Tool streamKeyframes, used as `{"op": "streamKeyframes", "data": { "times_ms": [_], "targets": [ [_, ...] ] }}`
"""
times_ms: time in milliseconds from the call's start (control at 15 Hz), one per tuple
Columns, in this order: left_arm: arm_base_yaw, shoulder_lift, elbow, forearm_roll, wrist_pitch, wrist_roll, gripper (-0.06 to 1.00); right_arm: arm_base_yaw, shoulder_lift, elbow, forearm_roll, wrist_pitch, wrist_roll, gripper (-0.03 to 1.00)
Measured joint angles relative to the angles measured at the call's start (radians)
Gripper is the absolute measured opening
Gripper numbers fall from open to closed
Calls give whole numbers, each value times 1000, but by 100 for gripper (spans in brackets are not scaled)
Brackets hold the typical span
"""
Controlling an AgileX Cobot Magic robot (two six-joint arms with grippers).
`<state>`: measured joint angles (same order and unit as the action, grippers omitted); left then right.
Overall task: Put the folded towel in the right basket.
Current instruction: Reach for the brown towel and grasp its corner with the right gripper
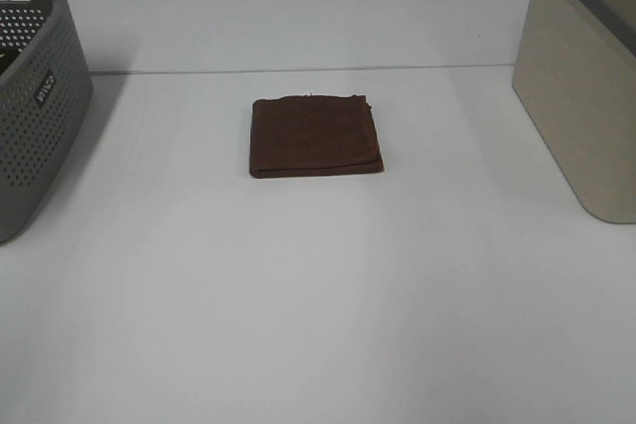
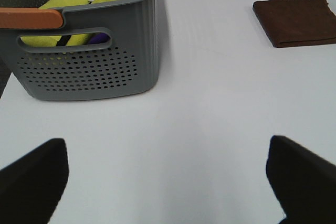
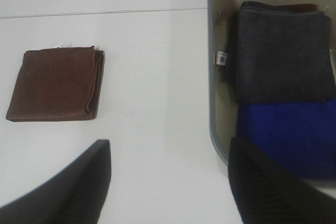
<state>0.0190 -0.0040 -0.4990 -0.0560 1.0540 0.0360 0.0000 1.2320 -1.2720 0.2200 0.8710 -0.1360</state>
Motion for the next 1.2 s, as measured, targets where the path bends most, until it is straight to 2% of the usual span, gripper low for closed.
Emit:
{"op": "streamKeyframes", "data": {
  "times_ms": [267,667,800,1200],
  "targets": [
    [0,0,0,0,0,0,97,21,274,-249,100,92,-72,62],
    [0,0,0,0,0,0,97,229,694,-558,121,149,-66,62],
    [0,0,0,0,0,0,97,235,816,-635,162,169,-37,62],
    [0,0,0,0,0,0,97,229,1237,-979,264,322,-11,69]
  ]
}}
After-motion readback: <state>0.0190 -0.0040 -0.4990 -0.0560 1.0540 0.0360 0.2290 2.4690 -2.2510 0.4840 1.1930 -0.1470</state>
